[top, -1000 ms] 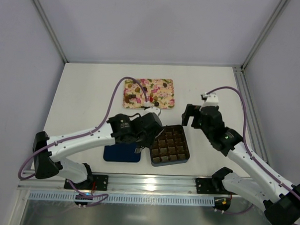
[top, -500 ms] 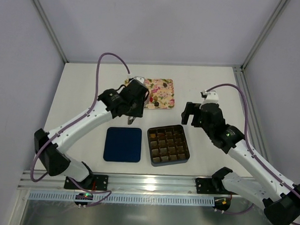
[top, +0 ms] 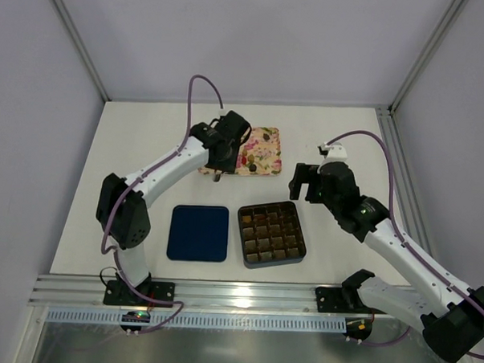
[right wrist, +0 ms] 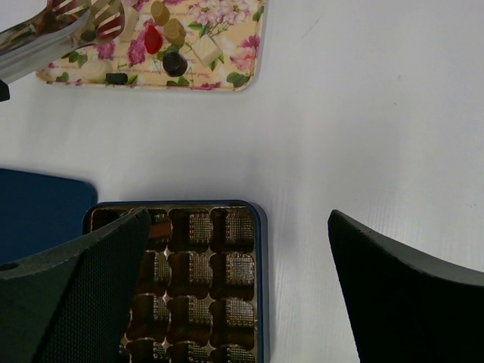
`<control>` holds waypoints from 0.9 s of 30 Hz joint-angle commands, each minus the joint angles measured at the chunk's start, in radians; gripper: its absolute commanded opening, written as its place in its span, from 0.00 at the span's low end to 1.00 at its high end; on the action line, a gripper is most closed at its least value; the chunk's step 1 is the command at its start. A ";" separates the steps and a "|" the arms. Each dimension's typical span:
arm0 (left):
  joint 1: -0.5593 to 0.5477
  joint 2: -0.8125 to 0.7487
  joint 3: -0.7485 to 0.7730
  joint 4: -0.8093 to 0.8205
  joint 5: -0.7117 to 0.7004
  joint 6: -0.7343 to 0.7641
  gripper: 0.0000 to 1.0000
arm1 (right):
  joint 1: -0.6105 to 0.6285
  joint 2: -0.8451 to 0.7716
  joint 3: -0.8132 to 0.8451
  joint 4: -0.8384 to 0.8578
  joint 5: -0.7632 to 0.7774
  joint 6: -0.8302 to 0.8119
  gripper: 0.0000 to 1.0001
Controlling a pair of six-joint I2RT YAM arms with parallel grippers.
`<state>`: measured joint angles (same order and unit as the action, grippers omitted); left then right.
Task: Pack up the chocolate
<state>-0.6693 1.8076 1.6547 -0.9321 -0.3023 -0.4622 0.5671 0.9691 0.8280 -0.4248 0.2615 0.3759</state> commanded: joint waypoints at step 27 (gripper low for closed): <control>0.034 0.127 0.112 0.041 0.023 0.048 0.30 | -0.026 0.019 0.022 0.052 -0.025 -0.037 1.00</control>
<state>-0.6411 1.9514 1.7260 -0.9127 -0.2844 -0.4324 0.5472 0.9825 0.8288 -0.4145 0.2390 0.3496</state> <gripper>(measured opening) 0.323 0.996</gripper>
